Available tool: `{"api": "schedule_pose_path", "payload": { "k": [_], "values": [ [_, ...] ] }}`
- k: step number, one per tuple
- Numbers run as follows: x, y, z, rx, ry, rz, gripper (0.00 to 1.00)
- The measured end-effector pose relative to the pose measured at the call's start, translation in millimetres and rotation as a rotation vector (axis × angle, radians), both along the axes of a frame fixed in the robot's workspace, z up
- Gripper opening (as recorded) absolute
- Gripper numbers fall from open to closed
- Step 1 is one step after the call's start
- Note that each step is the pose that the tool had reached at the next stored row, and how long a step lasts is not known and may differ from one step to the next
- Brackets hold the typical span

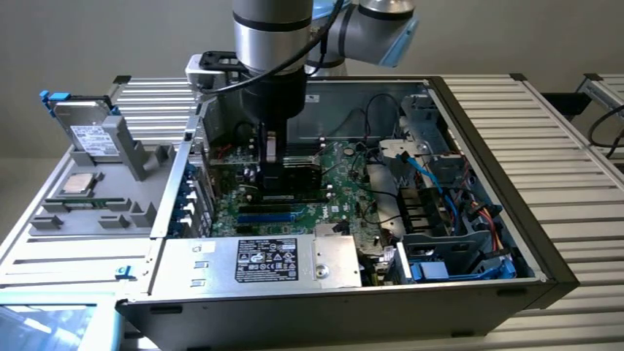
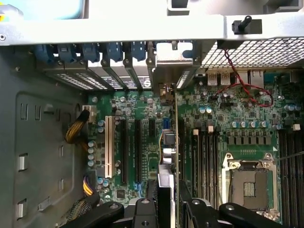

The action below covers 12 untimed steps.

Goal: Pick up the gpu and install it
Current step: 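Insert the gpu into the slot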

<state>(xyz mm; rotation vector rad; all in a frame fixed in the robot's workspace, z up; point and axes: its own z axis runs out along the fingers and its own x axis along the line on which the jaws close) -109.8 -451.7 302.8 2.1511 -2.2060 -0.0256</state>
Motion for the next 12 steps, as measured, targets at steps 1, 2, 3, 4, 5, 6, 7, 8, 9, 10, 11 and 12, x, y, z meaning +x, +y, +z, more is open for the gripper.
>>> {"api": "schedule_pose_path", "payload": {
  "k": [1, 2, 3, 4, 5, 6, 7, 8, 9, 10, 11, 12],
  "values": [
    [0.0, -0.4, -1.7, 0.0, 0.0001, 0.0, 0.28],
    [0.0, -0.7, -3.6, 0.0001, 0.0, 0.0, 0.28],
    [0.0, -0.9, -5.5, 0.0003, 0.0, 0.0, 0.28],
    [0.0, -1.1, -7.2, 0.0002, 0.0, 0.0, 0.28],
    [0.0, -1.3, -9.0, 0.0004, 0.0, 0.0, 0.28],
    [0.0, -1.4, -10.8, 0.0005, 0.0, 0.0, 0.28],
    [0.0, -1.6, -14.1, 0.0007, 0.0, 0.0, 0.28],
    [0.0, -1.8, -17.1, 0.0011, 0.0, 0.0, 0.28],
    [0.0, -1.9, -18.9, 0.0015, 0.0, 0.0, 0.28],
    [0.0, -2.0, -20.8, 0.0019, 0.0, 0.0, 0.28],
    [0.0, -2.2, -22.7, 0.0022, 0.0, -0.001, 0.28],
    [0.0, -2.3, -24.5, 0.0027, 0.0, -0.001, 0.28]
  ]
}}
